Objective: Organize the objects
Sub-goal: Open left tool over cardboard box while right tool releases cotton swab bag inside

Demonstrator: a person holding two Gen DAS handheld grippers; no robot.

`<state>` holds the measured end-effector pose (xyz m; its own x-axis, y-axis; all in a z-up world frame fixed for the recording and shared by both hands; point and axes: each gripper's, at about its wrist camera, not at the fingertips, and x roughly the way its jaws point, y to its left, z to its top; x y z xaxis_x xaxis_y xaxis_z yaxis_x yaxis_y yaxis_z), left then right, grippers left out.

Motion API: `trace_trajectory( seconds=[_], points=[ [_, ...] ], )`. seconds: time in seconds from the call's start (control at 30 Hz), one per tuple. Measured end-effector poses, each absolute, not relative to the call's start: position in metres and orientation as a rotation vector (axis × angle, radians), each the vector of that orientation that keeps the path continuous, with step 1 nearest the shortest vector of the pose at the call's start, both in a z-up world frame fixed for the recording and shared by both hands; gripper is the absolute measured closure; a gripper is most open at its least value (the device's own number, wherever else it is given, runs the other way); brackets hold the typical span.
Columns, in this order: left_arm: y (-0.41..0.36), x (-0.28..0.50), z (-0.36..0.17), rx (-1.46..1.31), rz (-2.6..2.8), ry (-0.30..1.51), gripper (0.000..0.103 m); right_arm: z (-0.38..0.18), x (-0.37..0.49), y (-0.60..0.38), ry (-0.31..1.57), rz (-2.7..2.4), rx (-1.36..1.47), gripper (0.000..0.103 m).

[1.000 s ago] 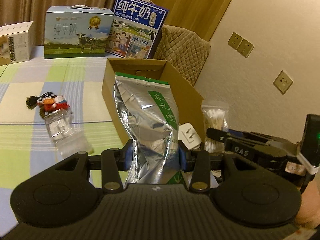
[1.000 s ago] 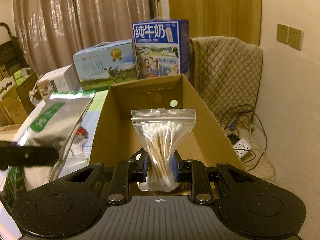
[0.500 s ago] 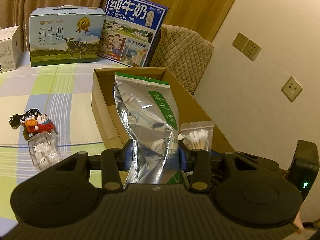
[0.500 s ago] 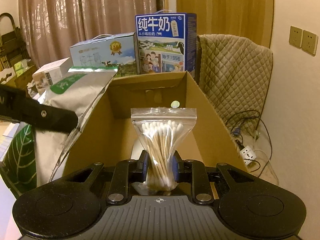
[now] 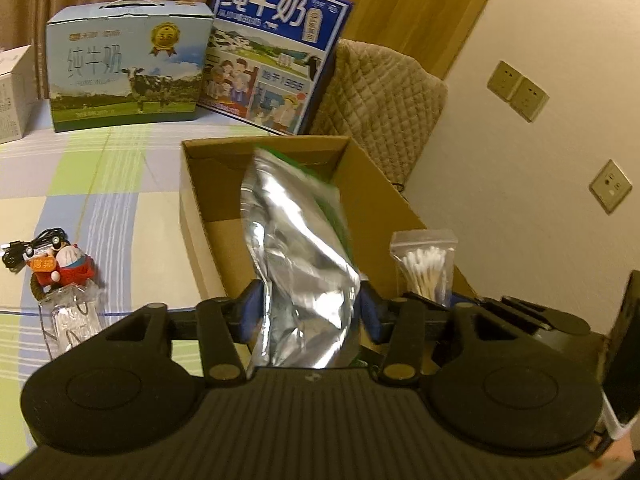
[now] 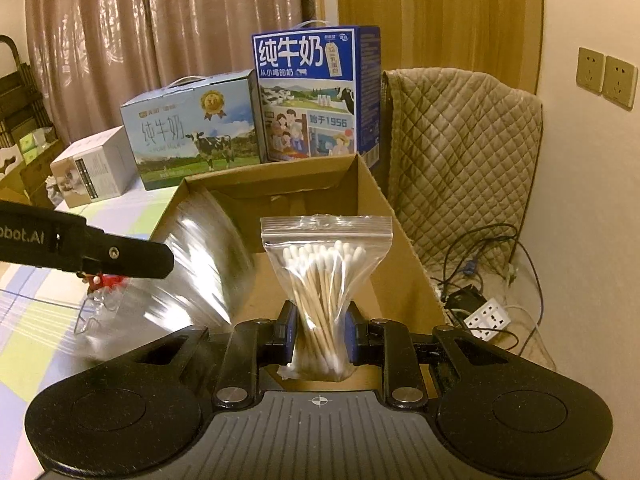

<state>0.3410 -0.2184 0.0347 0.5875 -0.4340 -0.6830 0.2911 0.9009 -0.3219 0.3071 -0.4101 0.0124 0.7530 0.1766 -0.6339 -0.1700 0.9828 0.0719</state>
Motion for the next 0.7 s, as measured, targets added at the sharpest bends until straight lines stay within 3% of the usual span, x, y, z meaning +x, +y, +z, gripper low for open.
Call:
trace_trajectory(
  seconds=[0.03, 0.2, 0.5, 0.53, 0.57, 0.63, 0.7],
  points=[
    [-0.218, 0.341, 0.035, -0.184, -0.422, 0.835, 0.046, 0.013, 0.307, -0.41, 0.693, 0.189, 0.013, 0.082],
    [-0.211, 0.338, 0.039, -0.187, -0.41, 0.819, 0.043, 0.016, 0.305, -0.408, 0.687, 0.195, 0.017, 0.082],
    [-0.2, 0.327, 0.041, -0.191, -0.404, 0.816, 0.043, 0.028, 0.303, -0.403, 0.66, 0.225, 0.046, 0.082],
    [-0.2, 0.327, 0.041, -0.191, -0.403, 0.816, 0.043, 0.029, 0.303, -0.403, 0.653, 0.243, 0.059, 0.077],
    [-0.199, 0.326, 0.042, -0.191, -0.401, 0.816, 0.043, 0.03, 0.302, -0.404, 0.649, 0.248, 0.071, 0.058],
    [-0.196, 0.324, 0.043, -0.191, -0.399, 0.815, 0.041, 0.036, 0.298, -0.405, 0.613, 0.229, 0.089, 0.03],
    [-0.194, 0.323, 0.043, -0.192, -0.394, 0.817, 0.034, 0.041, 0.296, -0.407, 0.598, 0.222, 0.097, 0.029]
  ],
)
